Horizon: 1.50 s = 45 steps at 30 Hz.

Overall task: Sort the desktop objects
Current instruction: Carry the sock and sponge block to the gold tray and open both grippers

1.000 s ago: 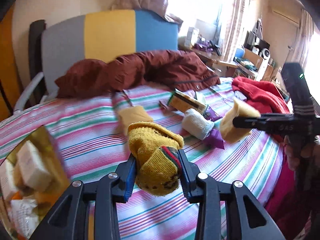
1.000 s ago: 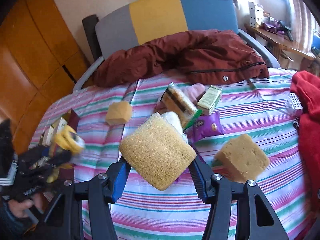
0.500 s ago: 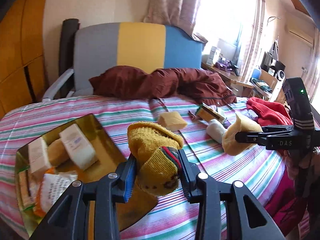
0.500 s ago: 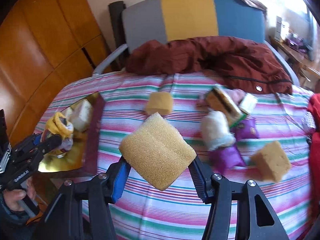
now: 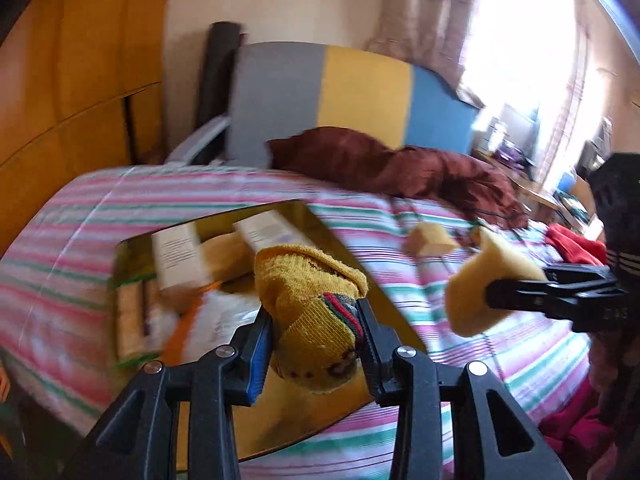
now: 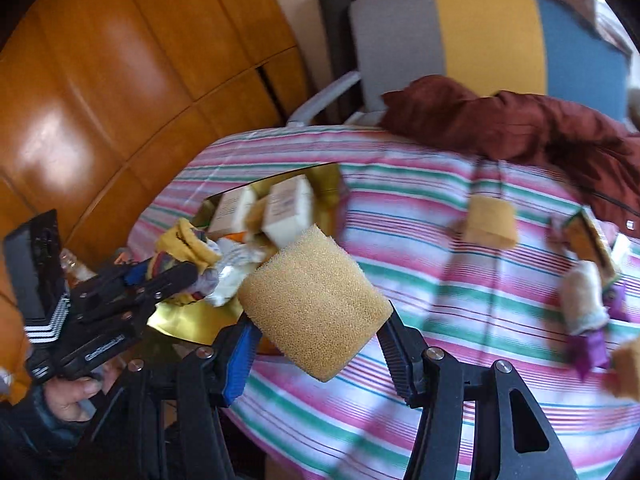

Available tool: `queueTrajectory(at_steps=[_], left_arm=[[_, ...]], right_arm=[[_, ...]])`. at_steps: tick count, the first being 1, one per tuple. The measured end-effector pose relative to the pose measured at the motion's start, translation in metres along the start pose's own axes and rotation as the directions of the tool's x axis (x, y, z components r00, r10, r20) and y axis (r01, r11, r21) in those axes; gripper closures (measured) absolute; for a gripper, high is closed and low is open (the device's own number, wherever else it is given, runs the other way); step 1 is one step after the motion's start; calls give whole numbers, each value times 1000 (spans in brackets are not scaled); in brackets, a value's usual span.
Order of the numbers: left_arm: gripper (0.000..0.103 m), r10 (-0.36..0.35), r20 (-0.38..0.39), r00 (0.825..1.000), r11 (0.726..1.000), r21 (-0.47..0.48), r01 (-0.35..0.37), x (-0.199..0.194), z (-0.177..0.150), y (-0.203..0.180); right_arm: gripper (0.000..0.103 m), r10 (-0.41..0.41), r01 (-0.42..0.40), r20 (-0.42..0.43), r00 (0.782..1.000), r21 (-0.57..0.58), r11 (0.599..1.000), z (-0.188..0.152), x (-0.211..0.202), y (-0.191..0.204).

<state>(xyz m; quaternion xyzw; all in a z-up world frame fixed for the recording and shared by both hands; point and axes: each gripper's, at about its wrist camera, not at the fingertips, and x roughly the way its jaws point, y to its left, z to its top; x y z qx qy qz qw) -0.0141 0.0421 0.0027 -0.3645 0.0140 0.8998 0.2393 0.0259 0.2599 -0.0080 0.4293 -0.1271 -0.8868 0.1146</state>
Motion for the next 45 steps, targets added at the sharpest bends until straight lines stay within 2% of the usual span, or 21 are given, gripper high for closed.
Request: queueTrajectory(at_steps=[6,11,14,19,21,24,29,36,43,45], left_arm=[[65,98,-12,995,987,-125,-99,-13,-20,59],[64,128,-38,991,973,-191,-132,-15,-32,88],[63,126,-49,991,972,-194,-133,-11,-36,90],[50,115,-101,988,966,-222,-135,0,-43,95],[49,114,-111,987,961,-239,-138,2,-45,97],[49,122,-103,987,959,-245,-144,-1,-46,101],[48,134,-79,988,953,-265,-150,-10,-43,106],[48,157,-47,986,963,-212,-163,-19,-31,90],[48,163,-29,986,972,-168,-166,-23,-23,74],[48,162,-23,987,975,-152,-163,-24,-22,70]], right_arm=[[45,70,-71,-37,997,-34,997,-1,26,34],[45,103,-106,-67,992,-44,993,-1,45,54],[45,113,-117,-81,990,-46,992,2,54,63],[40,131,-136,-103,986,-42,990,8,72,81],[37,142,-146,-115,983,-31,989,10,82,85],[26,197,-197,-151,969,17,980,9,96,87],[24,223,-221,-185,957,32,975,-1,106,91],[23,205,-201,-194,959,39,979,-10,105,88],[18,117,-122,-152,981,-22,992,-14,86,81],[15,66,-76,-122,990,-81,994,-15,76,82]])
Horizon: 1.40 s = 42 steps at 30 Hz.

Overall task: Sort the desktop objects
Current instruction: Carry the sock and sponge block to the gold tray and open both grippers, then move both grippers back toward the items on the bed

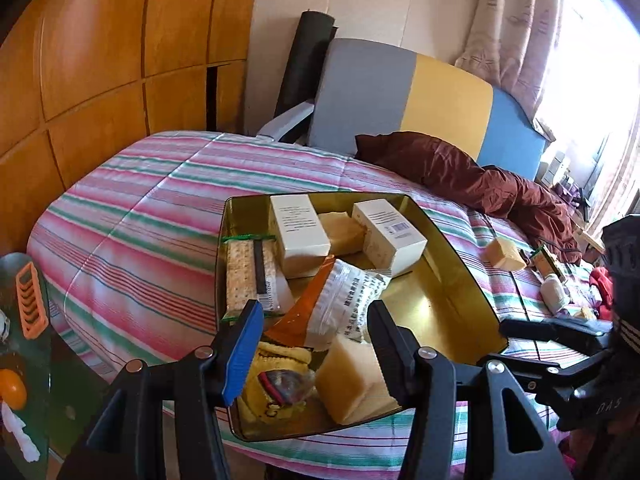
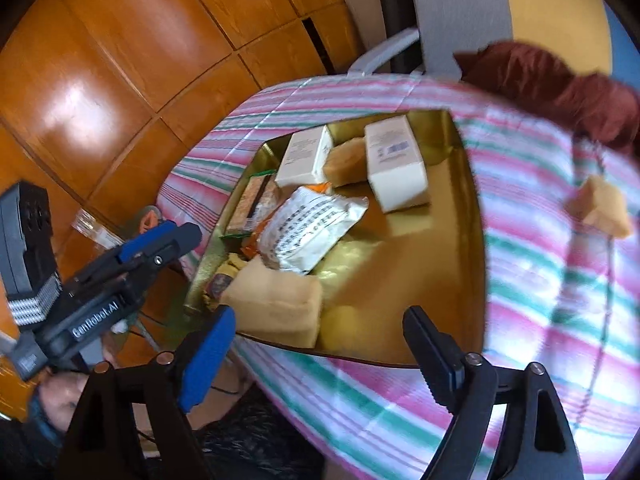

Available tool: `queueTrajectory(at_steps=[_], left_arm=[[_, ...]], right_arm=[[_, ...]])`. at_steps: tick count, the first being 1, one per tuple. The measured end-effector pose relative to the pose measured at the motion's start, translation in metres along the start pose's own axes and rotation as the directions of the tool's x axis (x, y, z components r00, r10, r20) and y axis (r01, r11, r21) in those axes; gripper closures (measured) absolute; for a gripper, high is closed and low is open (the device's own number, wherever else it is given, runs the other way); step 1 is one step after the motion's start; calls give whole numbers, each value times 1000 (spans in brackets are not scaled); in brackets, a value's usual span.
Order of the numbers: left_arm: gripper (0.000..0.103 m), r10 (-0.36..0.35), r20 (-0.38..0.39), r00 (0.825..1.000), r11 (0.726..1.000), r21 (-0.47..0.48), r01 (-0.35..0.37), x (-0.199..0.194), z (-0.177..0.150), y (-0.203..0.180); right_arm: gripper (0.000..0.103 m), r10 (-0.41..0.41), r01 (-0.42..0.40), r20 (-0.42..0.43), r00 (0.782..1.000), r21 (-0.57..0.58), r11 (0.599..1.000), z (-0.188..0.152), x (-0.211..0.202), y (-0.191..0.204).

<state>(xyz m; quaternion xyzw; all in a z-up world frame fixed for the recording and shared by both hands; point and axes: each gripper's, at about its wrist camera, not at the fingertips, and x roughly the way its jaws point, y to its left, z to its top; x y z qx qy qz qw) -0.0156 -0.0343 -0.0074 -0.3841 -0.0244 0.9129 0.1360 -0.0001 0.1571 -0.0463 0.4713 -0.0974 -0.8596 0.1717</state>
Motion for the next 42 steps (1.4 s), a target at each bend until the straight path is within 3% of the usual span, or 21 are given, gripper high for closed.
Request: queueTrajectory(at_steps=[3,7,10,11,13,14,20,24,30,33,35,38,42], left_arm=[[48,3,10,1000,1000,25,-3,-4,1,-8],[48,2,16,1000,999,44,-3,-6,3,-16],[48,-1,23,1000,998,66,-1,-8,5,-24],[48,-1,28,1000,997,77,-1,-9,6,-28],[48,2,30,1000,995,103,-5,-9,7,-36],[48,0,30,1000,994,110,-3,-9,7,-39],[48,-62,17,998,988,146,59,-5,8,-58],[48,-100,11,995,980,171,97,-5,9,-70],[40,-145,3,989,969,203,141,-3,11,-86],[39,-164,-7,987,962,221,161,-1,11,-95],[39,-179,-12,984,956,234,176,0,11,-101],[36,-197,-23,980,949,248,196,2,10,-110],[35,-208,-42,977,939,272,211,6,9,-123]], right_arm=[[10,-90,95,61,994,-74,993,-3,-12,3],[4,-201,218,160,967,-99,971,-3,-32,-1],[3,-326,367,245,913,-149,918,-2,-44,-1],[2,-374,426,277,885,-156,891,-2,-50,-4],[1,-435,487,293,851,-135,863,-1,-57,-15],[1,-451,499,288,845,-122,858,1,-61,-21],[2,-489,515,266,830,-30,857,2,-90,-65],[2,-460,453,252,852,88,887,-2,-116,-103],[2,-447,372,232,864,306,876,-10,-162,-165],[2,-446,321,245,861,418,850,-14,-189,-196],[3,-465,312,255,848,471,825,-17,-206,-215],[6,-492,317,250,834,513,798,-19,-220,-237],[10,-498,306,234,835,554,774,-25,-222,-263]])
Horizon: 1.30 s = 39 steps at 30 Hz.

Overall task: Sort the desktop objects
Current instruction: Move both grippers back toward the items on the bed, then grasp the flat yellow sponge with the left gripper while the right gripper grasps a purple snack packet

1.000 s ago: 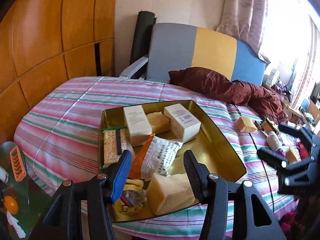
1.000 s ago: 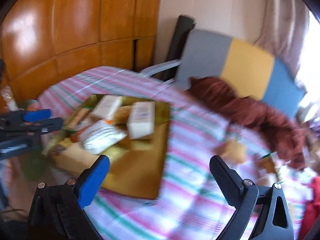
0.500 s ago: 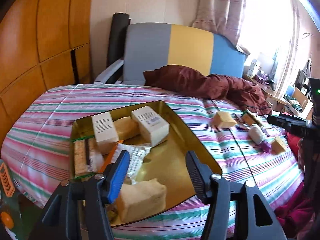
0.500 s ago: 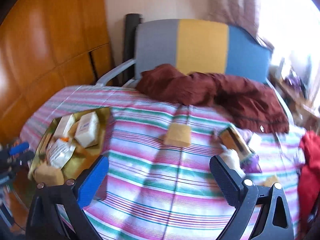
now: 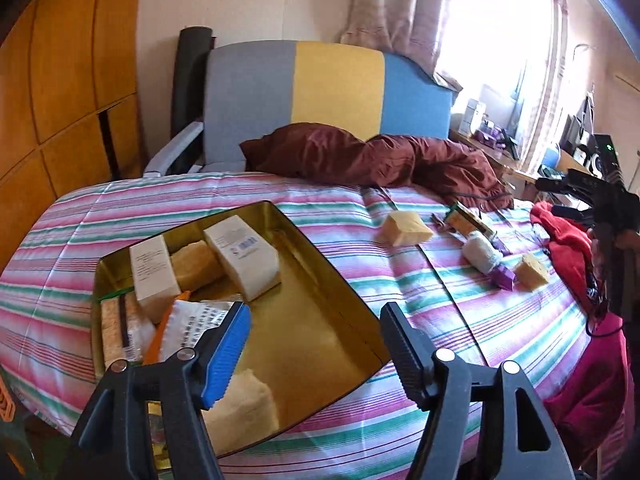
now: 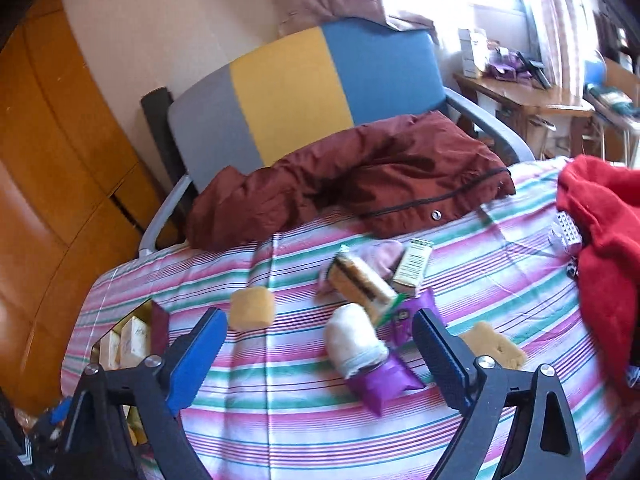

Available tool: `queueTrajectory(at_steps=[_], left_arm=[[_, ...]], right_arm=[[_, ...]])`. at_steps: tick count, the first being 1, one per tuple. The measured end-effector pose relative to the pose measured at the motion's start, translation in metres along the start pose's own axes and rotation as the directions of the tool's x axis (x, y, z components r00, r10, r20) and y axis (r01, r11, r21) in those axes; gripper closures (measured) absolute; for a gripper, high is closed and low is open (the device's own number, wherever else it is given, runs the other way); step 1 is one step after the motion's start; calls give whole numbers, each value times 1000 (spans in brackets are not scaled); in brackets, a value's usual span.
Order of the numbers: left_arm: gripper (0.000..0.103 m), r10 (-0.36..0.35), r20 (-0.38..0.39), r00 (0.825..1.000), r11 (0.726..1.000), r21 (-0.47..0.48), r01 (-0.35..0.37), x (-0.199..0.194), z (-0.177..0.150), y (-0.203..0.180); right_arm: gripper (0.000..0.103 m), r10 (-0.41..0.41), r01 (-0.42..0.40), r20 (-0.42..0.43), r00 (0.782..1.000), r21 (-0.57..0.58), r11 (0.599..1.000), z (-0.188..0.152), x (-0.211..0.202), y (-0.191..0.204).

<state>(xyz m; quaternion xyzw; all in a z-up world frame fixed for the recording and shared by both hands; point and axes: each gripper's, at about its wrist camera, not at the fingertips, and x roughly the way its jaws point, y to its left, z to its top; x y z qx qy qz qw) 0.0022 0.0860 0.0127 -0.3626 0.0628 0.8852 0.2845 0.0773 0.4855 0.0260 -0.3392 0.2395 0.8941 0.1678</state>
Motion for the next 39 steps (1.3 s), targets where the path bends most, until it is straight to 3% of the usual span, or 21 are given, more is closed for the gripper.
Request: queueTrajectory(at_steps=[7,13,17,24,30,34,39], left_arm=[[35,-27,-35,999,999,39,28,15,6,-22],[35,-55,-73,996,994,92,62,33,12,-46],[35,-89,-99,991,989,110,100,47,19,-62],[35,-148,-145,978,979,121,166,78,33,-88],[35,-165,-200,966,976,110,189,103,38,-99],[35,-168,-215,962,976,100,193,116,46,-103],[35,-168,-227,959,978,86,192,134,58,-107]], right_arm=[[28,-22,25,-73,997,33,999,2,38,-26],[29,-48,53,-117,992,35,998,5,66,-36],[29,-14,28,-148,989,91,996,-1,75,-48],[29,-27,22,-210,977,-26,999,-11,95,-26],[29,-54,40,-252,966,-60,997,-16,108,-24],[25,-31,10,-339,940,-63,998,-20,110,-28],[19,-87,27,-422,902,-146,989,-33,119,-22]])
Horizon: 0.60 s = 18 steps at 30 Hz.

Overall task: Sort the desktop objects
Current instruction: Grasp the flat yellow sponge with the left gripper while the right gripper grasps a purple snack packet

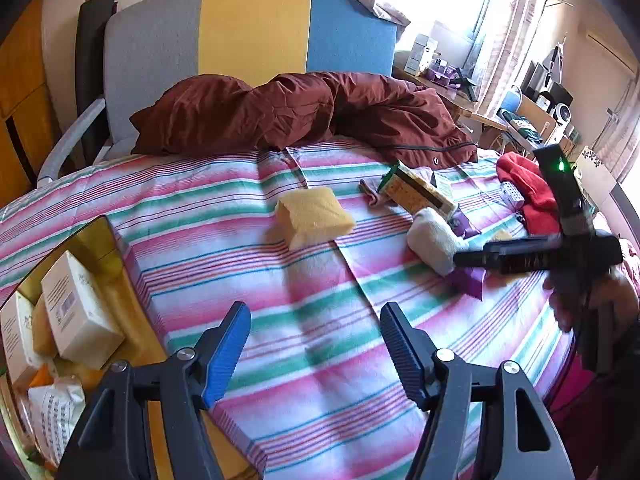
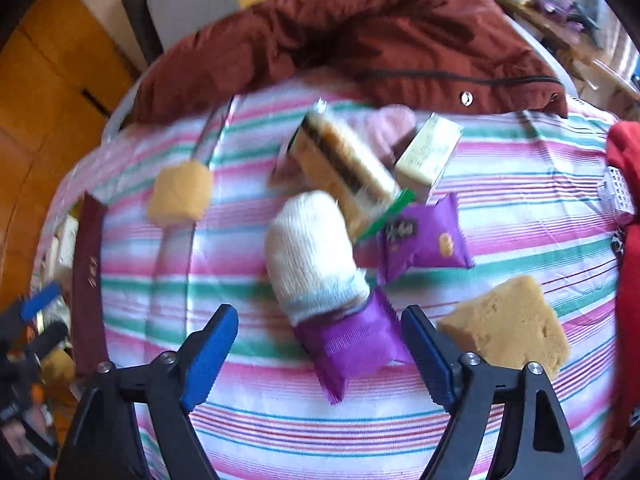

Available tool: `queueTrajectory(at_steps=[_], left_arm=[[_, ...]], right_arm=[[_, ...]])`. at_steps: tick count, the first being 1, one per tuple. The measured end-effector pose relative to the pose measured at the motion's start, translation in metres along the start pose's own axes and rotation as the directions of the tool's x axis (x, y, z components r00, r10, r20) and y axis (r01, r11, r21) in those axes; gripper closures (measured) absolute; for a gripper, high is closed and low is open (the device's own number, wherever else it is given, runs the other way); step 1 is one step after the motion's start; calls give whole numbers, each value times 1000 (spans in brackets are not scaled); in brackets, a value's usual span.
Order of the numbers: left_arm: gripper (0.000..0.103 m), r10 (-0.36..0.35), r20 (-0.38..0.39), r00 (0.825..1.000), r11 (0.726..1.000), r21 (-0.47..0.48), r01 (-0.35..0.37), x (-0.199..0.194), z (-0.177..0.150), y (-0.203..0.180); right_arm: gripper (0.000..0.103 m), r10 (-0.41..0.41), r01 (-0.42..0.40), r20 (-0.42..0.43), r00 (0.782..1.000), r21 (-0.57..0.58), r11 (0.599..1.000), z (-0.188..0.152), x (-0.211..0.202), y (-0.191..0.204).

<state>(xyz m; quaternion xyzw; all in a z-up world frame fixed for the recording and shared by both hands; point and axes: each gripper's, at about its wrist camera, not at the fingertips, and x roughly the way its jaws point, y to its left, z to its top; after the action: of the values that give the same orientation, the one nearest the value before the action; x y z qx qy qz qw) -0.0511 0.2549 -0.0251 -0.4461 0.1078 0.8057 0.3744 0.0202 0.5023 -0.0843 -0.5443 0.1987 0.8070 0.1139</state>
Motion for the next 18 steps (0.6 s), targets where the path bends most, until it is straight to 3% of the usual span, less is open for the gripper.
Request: queueTrajectory(at_steps=[5,9,13,16,18], left_arm=[[35,-10,-7,1000,1000,-7,10,13,14,0],[35,-9,-10,1000,1000,0,9,24,27,-2],[35,-24,-28,999,1000,-13,24,40,41,0],[33,-28,-54,998,999,-32,27,55,53,2],[26,-30,-73,997,998,-56,26,67,59,4]], right_arm=[[17,-72,70,-83,994,-20,997,-2,19,-1],[17,-94,91,-103,990,-28,995,-3,25,-2],[28,-152,146,-122,981,-63,987,-5,32,0],[29,-170,161,-118,978,-86,983,-5,33,2],[29,-181,169,-116,977,-102,980,-5,33,4]])
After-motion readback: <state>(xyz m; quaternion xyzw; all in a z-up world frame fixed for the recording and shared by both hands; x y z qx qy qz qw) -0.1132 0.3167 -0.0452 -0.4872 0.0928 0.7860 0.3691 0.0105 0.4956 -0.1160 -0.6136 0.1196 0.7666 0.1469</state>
